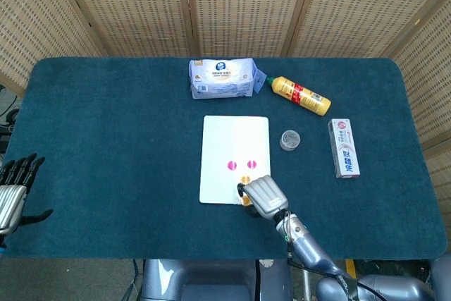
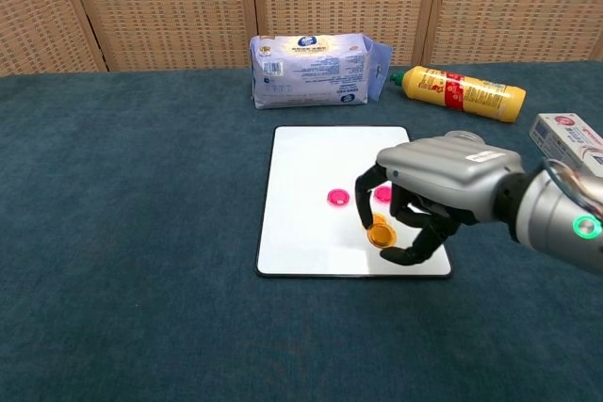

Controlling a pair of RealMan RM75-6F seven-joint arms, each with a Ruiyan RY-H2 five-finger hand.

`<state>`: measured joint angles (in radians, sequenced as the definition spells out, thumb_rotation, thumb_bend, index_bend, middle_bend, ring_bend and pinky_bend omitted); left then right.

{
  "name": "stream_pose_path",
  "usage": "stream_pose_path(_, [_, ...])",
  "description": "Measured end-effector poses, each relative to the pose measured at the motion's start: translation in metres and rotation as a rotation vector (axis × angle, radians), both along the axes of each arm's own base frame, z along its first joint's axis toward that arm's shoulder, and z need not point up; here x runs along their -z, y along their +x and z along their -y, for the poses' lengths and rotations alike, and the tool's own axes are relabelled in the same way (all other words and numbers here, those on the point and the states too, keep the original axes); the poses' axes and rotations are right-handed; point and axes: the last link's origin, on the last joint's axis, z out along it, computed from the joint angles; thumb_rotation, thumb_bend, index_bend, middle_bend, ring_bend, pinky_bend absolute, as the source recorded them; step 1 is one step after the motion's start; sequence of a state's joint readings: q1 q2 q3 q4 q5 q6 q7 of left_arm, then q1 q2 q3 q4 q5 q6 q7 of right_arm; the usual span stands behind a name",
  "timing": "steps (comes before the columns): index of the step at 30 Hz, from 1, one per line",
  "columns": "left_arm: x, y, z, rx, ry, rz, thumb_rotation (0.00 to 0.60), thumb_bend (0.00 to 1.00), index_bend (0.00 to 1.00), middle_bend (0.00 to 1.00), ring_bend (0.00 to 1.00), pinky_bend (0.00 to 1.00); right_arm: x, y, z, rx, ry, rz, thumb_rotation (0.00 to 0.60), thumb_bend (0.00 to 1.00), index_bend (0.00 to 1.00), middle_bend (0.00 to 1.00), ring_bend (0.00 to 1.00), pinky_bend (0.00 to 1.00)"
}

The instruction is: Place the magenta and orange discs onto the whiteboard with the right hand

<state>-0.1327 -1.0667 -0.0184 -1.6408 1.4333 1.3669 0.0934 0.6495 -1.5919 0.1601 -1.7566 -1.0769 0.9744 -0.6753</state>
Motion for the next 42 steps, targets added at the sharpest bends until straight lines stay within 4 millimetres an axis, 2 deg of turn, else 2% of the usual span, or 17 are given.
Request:
stream_pose_path(7, [-0.004, -0.003, -0.003, -0.016, 0.007, 0.013, 0.600, 0.00, 0.00, 0.00, 0.00, 0.00, 0.027, 0.026, 0.030, 0.058, 0.006, -0.028, 0.600, 0.36, 0.50, 0.91, 0.93, 1.00])
stream_pose_path(15, [-0.005, -0.005, -0.006, -0.023, 0.002, 0.019, 0.600, 0.00, 0.00, 0.00, 0.00, 0.00, 0.053, 0.042, 0.059, 0.092, -0.052, -0.114, 0.600, 0.36, 0.49, 0.91, 0.93, 1.00])
stream_pose_path(21, [-0.004, -0.005, -0.006, -0.024, -0.005, 0.016, 0.600, 0.00, 0.00, 0.00, 0.00, 0.00, 0.059, 0.046, 0.059, 0.087, -0.071, -0.142, 0.600, 0.36, 0.50, 0.91, 0.93, 1.00])
stream_pose_path(30, [-0.004, -0.004, -0.006, -0.023, -0.005, 0.018, 0.600, 0.00, 0.00, 0.00, 0.00, 0.00, 0.064, 0.040, 0.059, 0.074, -0.092, -0.188, 0.600, 0.36, 0.50, 0.91, 0.93, 1.00])
stream_pose_path(42, [-0.004, -0.005, -0.006, -0.025, -0.004, 0.019, 0.600, 0.00, 0.00, 0.00, 0.00, 0.00, 0.071, 0.041, 0.059, 0.086, -0.078, -0.180, 0.600, 0.36, 0.50, 0.91, 0.93, 1.00])
